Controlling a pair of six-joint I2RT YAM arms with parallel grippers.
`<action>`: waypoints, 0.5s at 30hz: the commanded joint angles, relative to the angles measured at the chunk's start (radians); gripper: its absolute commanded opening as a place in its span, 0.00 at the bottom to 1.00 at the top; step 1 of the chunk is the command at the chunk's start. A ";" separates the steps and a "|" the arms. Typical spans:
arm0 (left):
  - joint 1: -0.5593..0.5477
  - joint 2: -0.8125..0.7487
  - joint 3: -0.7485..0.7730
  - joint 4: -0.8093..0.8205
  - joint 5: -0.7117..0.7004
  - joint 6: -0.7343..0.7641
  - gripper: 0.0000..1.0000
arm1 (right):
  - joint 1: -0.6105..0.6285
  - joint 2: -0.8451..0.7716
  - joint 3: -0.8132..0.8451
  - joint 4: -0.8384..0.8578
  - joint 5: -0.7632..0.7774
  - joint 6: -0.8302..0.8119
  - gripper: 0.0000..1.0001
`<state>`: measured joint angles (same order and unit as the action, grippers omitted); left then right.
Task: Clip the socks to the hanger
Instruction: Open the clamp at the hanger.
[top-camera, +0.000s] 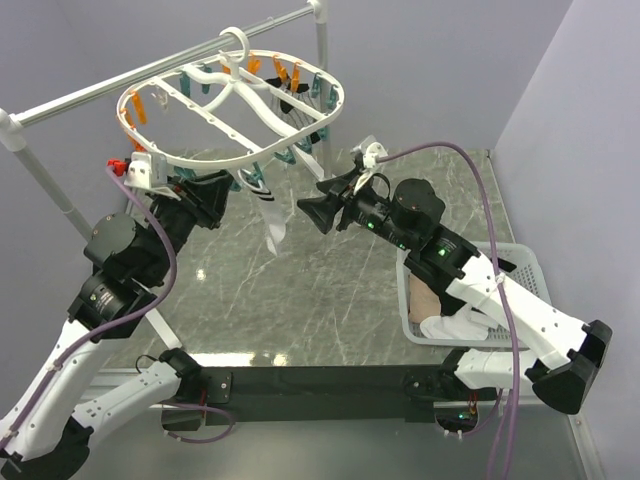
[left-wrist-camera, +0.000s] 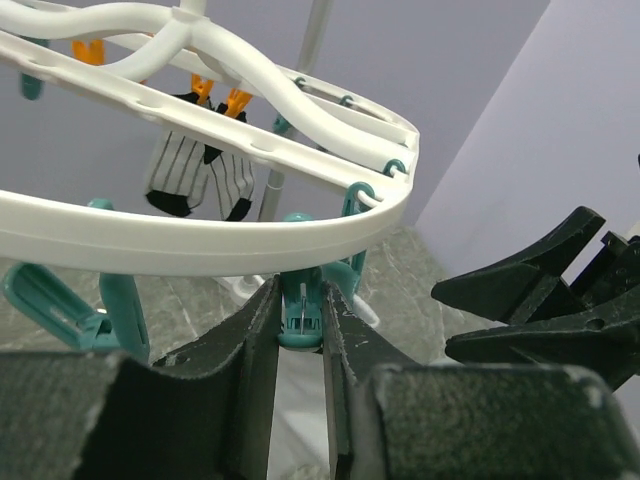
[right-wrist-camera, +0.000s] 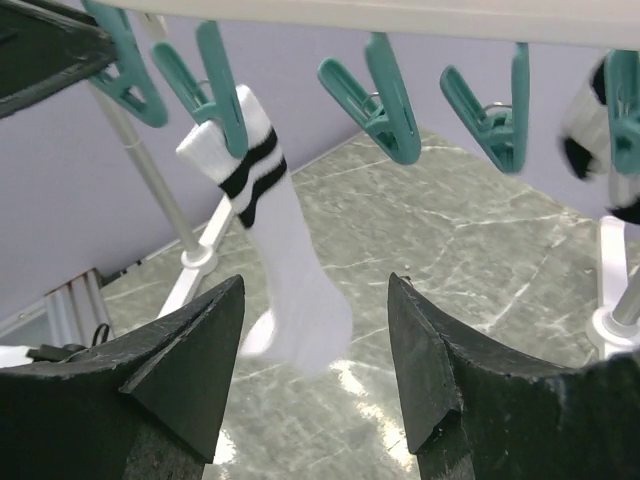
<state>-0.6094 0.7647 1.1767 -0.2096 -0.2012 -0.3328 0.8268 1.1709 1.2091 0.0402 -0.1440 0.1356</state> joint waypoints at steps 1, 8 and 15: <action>0.002 -0.024 0.006 0.007 -0.033 0.022 0.26 | 0.003 0.004 0.007 0.033 0.011 -0.022 0.66; 0.002 -0.047 0.021 -0.023 -0.092 -0.021 0.27 | 0.024 0.018 -0.017 0.220 -0.227 -0.063 0.63; 0.002 -0.035 0.066 -0.050 0.020 0.024 0.28 | 0.069 0.162 0.107 0.356 -0.479 -0.048 0.60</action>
<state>-0.6090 0.7242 1.1854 -0.2619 -0.2382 -0.3336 0.8753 1.2518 1.2213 0.3065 -0.4923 0.1013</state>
